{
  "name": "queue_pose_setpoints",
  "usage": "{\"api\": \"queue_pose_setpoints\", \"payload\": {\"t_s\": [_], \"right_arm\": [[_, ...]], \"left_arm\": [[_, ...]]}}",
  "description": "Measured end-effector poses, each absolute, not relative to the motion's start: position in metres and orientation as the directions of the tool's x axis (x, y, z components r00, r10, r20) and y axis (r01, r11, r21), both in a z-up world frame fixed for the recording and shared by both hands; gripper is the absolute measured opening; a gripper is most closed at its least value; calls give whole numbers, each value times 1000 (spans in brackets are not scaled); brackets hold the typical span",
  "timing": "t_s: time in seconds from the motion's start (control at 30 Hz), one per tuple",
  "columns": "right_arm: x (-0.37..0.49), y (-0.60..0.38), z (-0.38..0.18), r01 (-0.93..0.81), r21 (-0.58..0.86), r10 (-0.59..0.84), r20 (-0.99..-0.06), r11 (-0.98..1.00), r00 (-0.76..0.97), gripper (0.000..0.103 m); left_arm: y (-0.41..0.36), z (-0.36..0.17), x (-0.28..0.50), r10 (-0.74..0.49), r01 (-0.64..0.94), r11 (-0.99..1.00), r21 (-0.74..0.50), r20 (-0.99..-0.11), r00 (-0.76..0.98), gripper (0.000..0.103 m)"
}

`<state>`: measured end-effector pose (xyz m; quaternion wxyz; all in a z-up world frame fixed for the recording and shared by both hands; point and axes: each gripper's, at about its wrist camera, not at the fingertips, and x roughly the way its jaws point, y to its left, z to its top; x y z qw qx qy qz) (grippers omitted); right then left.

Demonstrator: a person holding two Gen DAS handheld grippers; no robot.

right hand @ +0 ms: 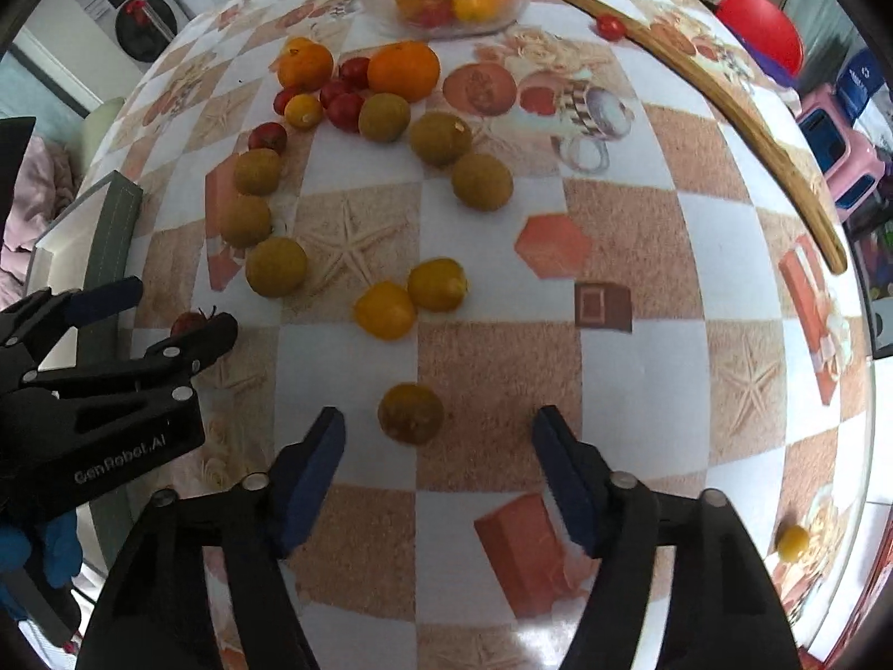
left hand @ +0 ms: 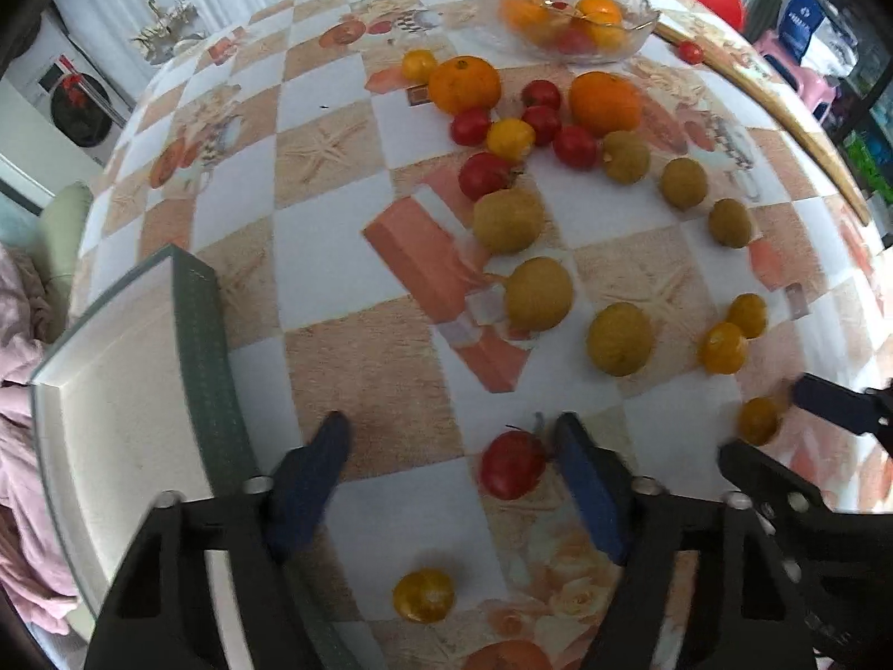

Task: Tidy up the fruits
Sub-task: 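Grasp a red cherry tomato with the left gripper while the right grasps a yellow plum, then carry both fruits over the white tray and open both grippers to drop them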

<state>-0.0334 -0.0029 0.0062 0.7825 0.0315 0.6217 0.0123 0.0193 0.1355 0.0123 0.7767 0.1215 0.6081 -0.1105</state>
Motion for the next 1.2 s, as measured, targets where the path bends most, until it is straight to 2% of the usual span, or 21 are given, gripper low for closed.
{"api": "queue_pose_setpoints", "payload": {"t_s": [0.03, 0.07, 0.1, 0.13, 0.2, 0.33, 0.67, 0.93, 1.2], "right_arm": [[-33, -1, 6, 13, 53, 49, -972, 998, 230, 47], [-33, -1, 7, 7, 48, 45, -971, 999, 234, 41], [-31, 0, 8, -2, 91, 89, -969, 996, 230, 27], [-30, 1, 8, -2, 109, 107, -969, 994, 222, 23], [-28, 0, 8, 5, 120, 116, -970, 993, 214, 23], [-32, -14, 15, 60, 194, 178, -962, 979, 206, 23], [-42, -14, 45, 58, 222, 205, -955, 973, 214, 23], [-29, 42, 66, -54, 246, 252, -944, 968, 215, 23], [-17, 125, 71, -201, 287, 322, -932, 936, 168, 23]], "left_arm": [[134, 13, 18, -34, 322, 946, 44, -972, 232, 61], [133, 14, 16, -48, 327, 945, 30, -973, 227, 56], [131, 15, 15, -74, 333, 943, 2, -974, 216, 45], [130, 15, 13, -80, 334, 942, -3, -973, 214, 35], [129, 17, 13, -96, 340, 940, -23, -975, 200, 23], [131, 27, 8, -147, 316, 945, -84, -973, 179, 23], [169, 64, -9, -188, 274, 954, -126, -959, 213, 23], [234, 83, -18, -145, 154, 982, -107, -954, 263, 23], [305, 76, -34, -53, 17, 999, -51, -960, 273, 23]]}}
